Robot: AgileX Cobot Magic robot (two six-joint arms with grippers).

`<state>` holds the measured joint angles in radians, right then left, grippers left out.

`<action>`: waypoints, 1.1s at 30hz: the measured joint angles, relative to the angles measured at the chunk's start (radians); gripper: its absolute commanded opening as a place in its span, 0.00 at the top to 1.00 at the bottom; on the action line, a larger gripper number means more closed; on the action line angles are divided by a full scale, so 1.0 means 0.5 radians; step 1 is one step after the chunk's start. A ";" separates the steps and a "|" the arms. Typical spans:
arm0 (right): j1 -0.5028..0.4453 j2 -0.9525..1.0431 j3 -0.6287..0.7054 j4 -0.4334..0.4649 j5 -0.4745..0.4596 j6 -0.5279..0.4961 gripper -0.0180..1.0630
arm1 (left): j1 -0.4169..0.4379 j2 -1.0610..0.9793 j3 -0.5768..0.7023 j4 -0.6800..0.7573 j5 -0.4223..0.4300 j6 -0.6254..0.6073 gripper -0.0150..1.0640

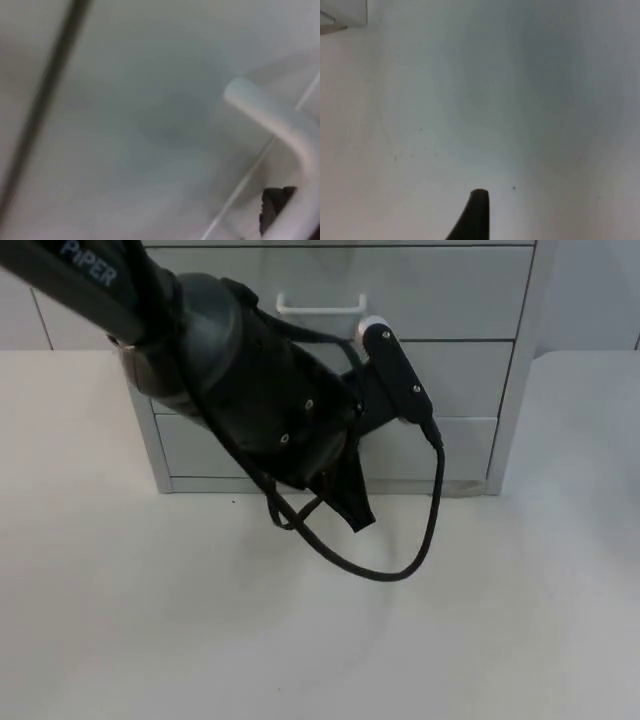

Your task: Open the drawer with the left hand, place the block into the drawer with the right hand, then close the drawer with the left hand.

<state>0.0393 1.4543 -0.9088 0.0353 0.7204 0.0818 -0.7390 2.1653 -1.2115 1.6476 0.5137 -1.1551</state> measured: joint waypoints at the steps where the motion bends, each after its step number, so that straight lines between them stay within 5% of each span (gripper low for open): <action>1: 0.000 0.000 0.000 0.000 0.000 0.000 0.23 | 0.000 0.000 0.000 0.000 0.000 0.000 0.99; 7: 0.000 0.000 -0.004 0.000 -0.003 0.000 0.23 | -0.158 -0.182 -0.004 -0.570 0.033 0.418 0.99; 11: 0.000 -0.004 -0.022 0.000 -0.003 0.000 0.23 | -0.230 -0.447 -0.012 -1.274 0.028 0.964 0.99; 17: 0.000 -0.004 -0.022 -0.004 0.001 0.000 0.23 | -0.230 -0.717 -0.012 -1.969 0.050 1.509 0.99; 23: 0.000 -0.004 -0.022 -0.004 0.001 0.000 0.23 | -0.230 -0.983 -0.012 -2.297 0.079 1.773 0.99; 33: 0.009 -0.004 -0.022 -0.004 0.005 -0.017 0.23 | -0.230 -1.189 -0.012 -2.438 0.284 1.921 0.99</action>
<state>0.0439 1.4523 -0.9199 0.0334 0.7229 0.0731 -0.8538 1.5710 -1.2174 0.4287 0.6556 -0.1945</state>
